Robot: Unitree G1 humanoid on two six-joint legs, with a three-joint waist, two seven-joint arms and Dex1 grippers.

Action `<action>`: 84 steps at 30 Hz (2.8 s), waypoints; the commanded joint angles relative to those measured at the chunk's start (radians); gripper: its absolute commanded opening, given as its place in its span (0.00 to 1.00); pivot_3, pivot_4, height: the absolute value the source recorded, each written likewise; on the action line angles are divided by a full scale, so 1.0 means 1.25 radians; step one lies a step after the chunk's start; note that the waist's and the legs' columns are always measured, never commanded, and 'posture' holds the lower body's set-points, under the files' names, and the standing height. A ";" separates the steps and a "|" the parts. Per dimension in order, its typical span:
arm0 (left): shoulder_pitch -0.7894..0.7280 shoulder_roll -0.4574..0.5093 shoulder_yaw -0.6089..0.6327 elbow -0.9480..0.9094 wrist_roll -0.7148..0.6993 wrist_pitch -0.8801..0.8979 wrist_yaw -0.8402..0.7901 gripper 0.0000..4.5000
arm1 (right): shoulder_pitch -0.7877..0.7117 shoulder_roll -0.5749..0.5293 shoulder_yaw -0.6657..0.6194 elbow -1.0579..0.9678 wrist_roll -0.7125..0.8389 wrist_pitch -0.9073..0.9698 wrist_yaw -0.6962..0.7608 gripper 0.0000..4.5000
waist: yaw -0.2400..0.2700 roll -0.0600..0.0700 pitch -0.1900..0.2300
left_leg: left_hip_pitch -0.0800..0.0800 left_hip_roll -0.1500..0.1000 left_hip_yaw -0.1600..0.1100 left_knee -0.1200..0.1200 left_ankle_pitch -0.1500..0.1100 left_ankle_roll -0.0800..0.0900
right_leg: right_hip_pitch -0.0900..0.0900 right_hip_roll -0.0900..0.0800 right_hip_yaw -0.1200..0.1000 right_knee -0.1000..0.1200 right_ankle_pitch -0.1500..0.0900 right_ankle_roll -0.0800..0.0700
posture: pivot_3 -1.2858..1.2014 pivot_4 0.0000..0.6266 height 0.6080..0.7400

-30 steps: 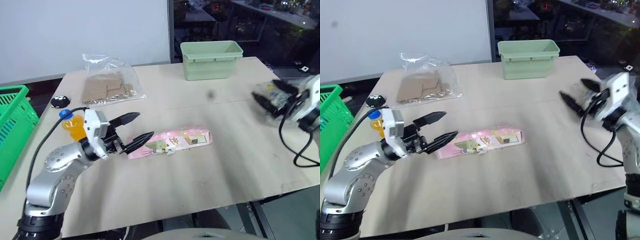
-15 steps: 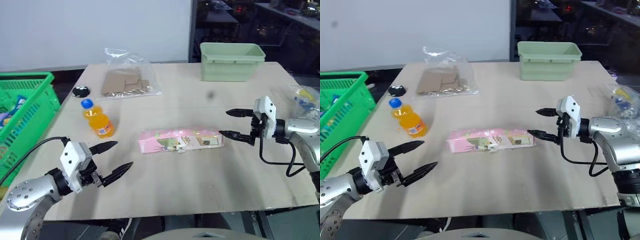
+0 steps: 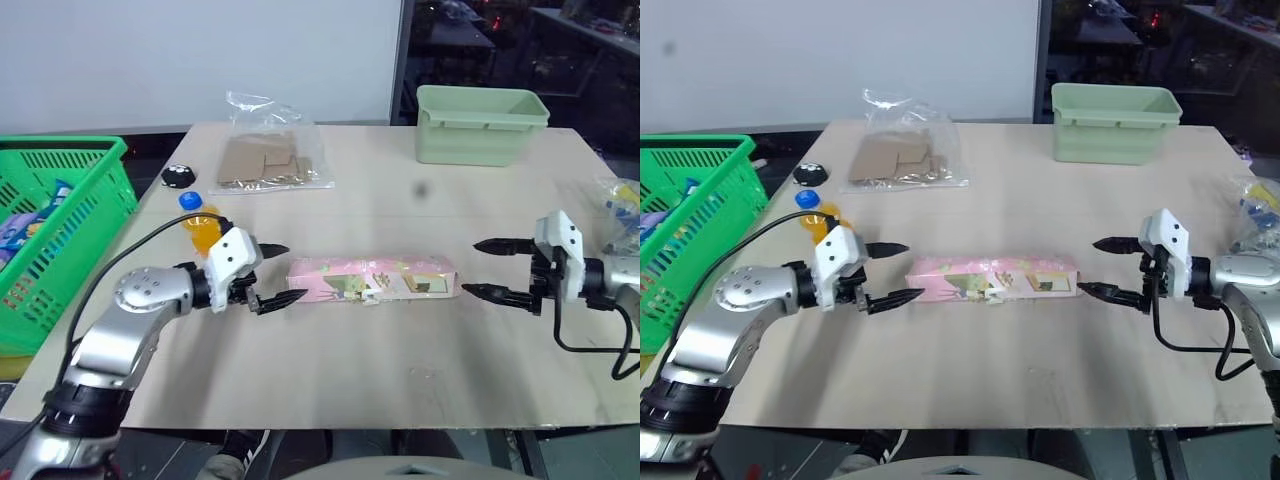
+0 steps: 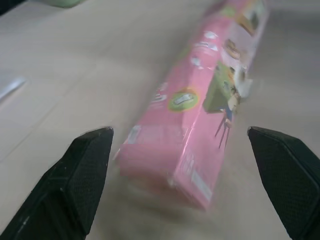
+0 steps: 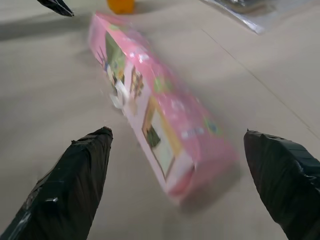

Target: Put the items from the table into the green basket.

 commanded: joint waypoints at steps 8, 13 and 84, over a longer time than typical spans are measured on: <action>-0.248 -0.068 -0.196 0.310 0.183 -0.121 -0.131 1.00 | 0.082 0.020 -0.097 -0.122 0.046 0.028 -0.084 0.99 | -0.047 0.000 0.000 | 0.000 0.000 -0.001 0.002 0.000 0.000 | 0.001 0.001 0.000 0.001 0.000 0.001 | 0.47 0.05 1.00; -0.265 -0.040 -0.253 0.340 0.222 -0.125 -0.247 1.00 | 0.091 0.017 -0.104 -0.126 0.050 0.029 -0.090 0.99 | -0.058 0.000 0.000 | 0.000 0.000 -0.001 0.002 0.000 0.000 | 0.001 0.000 0.001 0.001 0.000 0.001 | 0.47 0.05 1.00; -0.289 0.396 0.277 0.819 0.357 -0.227 0.619 0.96 | -0.386 0.243 -0.034 -0.002 0.298 0.160 -0.119 1.00 | 0.041 -0.012 -0.002 | -0.003 0.001 -0.010 -0.001 0.000 -0.001 | -0.002 0.003 -0.007 0.002 0.005 0.001 | 0.56 0.00 1.00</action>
